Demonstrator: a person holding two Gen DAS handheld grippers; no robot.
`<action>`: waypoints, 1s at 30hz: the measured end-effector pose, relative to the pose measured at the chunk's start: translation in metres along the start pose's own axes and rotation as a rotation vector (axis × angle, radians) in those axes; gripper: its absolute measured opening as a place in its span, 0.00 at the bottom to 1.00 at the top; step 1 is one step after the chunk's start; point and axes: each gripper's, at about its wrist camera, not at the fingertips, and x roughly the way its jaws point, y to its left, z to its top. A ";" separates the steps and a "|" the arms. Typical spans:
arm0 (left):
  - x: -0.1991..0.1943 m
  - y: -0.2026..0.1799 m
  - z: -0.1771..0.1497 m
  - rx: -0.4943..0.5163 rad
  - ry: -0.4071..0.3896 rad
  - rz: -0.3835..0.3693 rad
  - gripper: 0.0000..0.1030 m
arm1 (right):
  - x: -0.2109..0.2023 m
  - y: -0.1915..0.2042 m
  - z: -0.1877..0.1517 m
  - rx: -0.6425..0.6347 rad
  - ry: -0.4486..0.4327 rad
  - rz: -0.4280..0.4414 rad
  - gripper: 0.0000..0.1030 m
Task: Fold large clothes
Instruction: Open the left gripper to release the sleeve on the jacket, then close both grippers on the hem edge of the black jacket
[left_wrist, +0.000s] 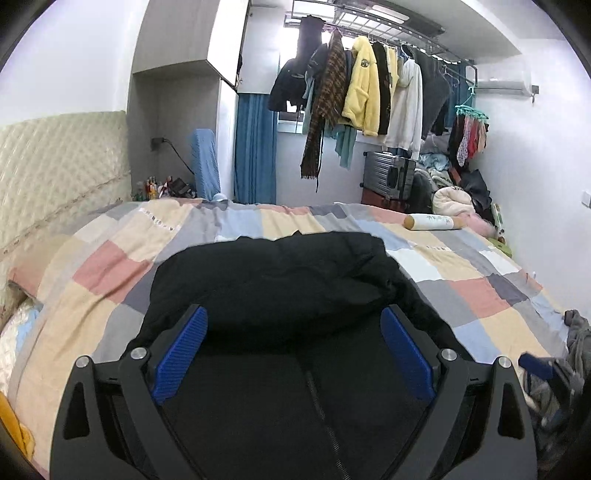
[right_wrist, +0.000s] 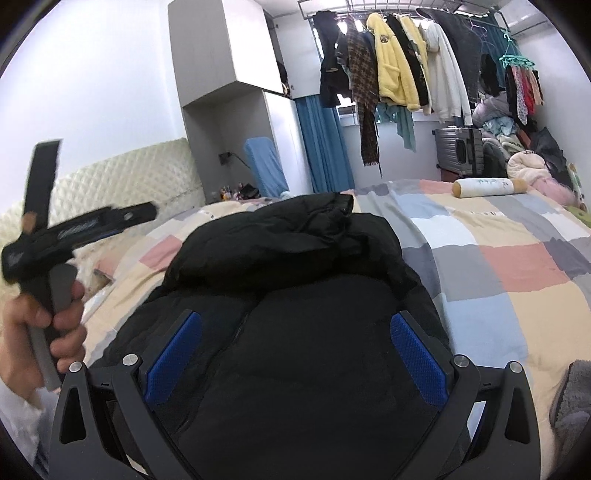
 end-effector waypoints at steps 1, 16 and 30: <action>0.002 0.005 -0.006 -0.008 0.009 -0.005 0.92 | 0.002 0.002 -0.001 -0.001 0.004 0.002 1.00; 0.013 0.051 -0.049 -0.068 0.016 -0.001 0.92 | 0.048 0.016 0.012 -0.032 0.028 -0.066 1.00; 0.048 0.090 -0.044 -0.120 0.051 0.028 0.92 | 0.163 -0.010 0.082 -0.003 0.021 -0.133 0.94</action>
